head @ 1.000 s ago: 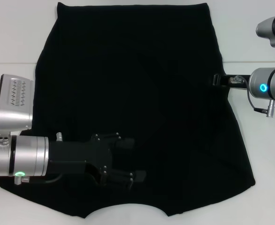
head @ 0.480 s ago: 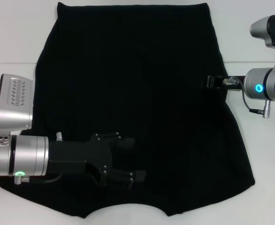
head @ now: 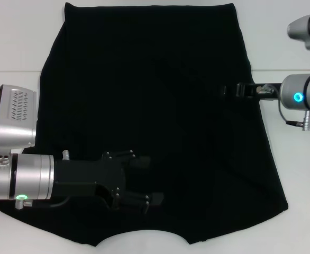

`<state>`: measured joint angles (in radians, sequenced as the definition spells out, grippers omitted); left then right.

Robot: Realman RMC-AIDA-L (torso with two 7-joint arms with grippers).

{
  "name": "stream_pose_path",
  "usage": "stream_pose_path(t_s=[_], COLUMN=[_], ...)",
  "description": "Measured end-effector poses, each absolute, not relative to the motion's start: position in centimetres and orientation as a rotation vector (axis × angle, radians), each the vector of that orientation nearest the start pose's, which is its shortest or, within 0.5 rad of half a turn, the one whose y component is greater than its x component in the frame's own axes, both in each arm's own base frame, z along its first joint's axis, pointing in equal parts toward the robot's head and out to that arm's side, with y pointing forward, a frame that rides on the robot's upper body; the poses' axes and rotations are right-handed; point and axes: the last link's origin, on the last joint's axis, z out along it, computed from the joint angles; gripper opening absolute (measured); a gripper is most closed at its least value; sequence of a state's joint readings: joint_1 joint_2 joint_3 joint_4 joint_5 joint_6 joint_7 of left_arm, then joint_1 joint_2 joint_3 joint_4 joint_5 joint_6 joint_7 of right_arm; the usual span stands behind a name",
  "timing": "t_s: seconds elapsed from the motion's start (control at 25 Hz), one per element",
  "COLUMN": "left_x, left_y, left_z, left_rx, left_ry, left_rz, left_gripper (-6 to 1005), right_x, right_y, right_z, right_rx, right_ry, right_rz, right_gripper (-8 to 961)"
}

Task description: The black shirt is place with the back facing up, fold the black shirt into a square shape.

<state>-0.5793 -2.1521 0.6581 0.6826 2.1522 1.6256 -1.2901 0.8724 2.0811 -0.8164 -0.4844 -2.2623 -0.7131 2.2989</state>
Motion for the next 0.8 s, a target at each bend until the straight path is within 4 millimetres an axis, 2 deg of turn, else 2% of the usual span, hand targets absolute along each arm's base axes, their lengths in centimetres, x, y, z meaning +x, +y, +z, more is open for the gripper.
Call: stream_pose_path(t_s=[0.2,0.44,0.6,0.8], left_x=[-24.0,-24.0,-24.3,-24.5], left_y=[31.9,31.9,32.0,32.0], left_z=[-3.2,-3.2,-2.8,-2.4], left_rx=[-2.896,-2.885,-2.857,-2.845], left_ry=[-0.449,-0.457,-0.482,-0.527], left_rz=[-0.65,-0.658,-0.681,-0.69], left_gripper=[950,950,950,950], right_x=[23.6,25.0,25.4,25.8], right_y=[45.6,44.5,43.4,42.3], right_z=[-0.7,1.2,1.5,1.6], right_rx=[-2.072,-2.1,-2.138,-2.177], right_ry=[1.39,1.458,1.451,1.444], right_rz=[0.402,0.471,0.572,0.614], right_gripper=[437,552,553,552])
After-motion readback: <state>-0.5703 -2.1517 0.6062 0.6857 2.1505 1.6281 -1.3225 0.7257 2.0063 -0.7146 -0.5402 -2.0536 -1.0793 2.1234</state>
